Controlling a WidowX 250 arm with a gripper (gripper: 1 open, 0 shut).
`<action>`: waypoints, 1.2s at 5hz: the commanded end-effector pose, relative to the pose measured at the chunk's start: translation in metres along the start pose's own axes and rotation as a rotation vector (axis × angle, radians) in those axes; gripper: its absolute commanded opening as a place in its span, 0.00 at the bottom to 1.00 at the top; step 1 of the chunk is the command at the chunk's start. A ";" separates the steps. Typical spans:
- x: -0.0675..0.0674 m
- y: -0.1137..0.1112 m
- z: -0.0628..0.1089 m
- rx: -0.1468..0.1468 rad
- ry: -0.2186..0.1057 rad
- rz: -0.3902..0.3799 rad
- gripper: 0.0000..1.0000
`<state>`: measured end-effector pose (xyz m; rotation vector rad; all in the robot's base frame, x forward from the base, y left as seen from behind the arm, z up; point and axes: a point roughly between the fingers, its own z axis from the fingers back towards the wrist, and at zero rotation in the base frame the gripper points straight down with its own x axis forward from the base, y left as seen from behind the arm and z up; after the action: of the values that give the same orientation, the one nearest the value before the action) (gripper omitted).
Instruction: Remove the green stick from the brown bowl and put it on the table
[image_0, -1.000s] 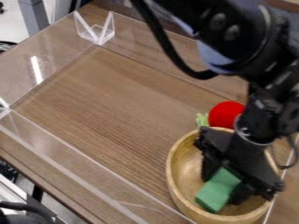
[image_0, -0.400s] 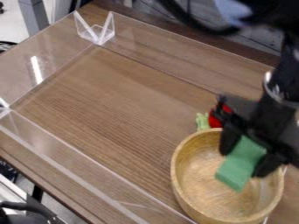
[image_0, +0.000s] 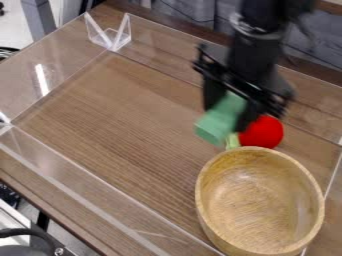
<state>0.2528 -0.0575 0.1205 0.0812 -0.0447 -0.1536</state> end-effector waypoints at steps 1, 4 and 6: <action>0.011 0.010 -0.001 -0.009 -0.069 -0.028 0.00; 0.022 0.030 -0.016 -0.003 -0.074 -0.145 0.00; 0.037 0.047 -0.022 0.008 -0.064 -0.203 0.00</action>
<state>0.2887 -0.0163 0.0907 0.0807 -0.0478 -0.3519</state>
